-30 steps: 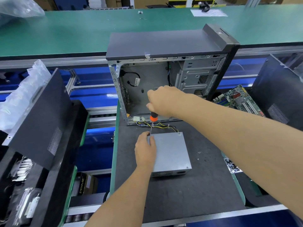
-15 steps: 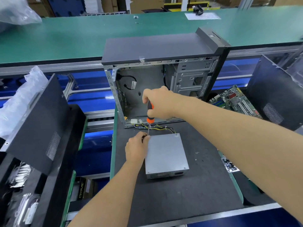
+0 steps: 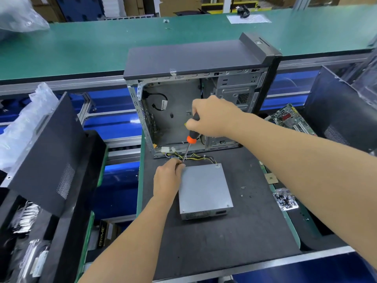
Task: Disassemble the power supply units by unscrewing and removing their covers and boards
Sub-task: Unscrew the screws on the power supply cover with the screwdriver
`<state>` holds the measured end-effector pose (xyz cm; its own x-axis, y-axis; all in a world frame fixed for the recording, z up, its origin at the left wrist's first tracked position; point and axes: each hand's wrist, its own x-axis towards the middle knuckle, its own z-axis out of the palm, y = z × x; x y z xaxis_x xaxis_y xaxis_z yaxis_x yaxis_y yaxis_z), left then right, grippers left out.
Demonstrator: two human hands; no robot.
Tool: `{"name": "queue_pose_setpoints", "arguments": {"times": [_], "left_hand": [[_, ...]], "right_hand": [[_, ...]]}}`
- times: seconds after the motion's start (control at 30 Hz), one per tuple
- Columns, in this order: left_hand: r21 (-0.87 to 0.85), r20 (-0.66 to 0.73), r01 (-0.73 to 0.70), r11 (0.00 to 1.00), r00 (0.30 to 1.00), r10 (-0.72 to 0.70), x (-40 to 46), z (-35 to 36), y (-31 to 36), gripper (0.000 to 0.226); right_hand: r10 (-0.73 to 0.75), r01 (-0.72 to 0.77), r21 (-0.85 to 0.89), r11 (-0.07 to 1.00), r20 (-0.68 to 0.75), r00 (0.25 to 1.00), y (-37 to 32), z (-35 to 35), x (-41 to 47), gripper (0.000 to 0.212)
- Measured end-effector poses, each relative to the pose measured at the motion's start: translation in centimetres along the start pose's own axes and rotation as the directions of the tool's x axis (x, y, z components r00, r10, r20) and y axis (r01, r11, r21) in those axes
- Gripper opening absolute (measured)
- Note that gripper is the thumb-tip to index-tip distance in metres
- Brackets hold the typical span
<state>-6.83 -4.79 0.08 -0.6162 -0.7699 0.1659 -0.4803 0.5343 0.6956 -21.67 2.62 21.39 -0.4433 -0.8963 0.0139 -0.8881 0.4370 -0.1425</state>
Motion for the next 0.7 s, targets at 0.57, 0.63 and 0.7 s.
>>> {"name": "queue_pose_setpoints", "arguments": {"times": [0.57,0.63,0.7], "left_hand": [[-0.427,-0.188,0.217,0.878,0.928,-0.321,-1.7,0.1,1.2,0.016],[-0.615,-0.112,0.367,0.698,0.835,-0.538,-1.9,-0.1,0.4,0.016],[-0.787,0.075,0.478,0.389,0.7,-0.71,-2.1,-0.2,-0.6,0.019]], "right_hand": [[0.409,-0.309,0.586,0.75,-0.043,0.912,7.4,3.5,-6.4,0.043],[0.371,-0.33,0.595,0.733,0.057,0.927,7.6,4.7,-7.2,0.041],[0.336,-0.344,0.586,0.734,0.126,0.933,7.3,6.2,-7.8,0.036]]}}
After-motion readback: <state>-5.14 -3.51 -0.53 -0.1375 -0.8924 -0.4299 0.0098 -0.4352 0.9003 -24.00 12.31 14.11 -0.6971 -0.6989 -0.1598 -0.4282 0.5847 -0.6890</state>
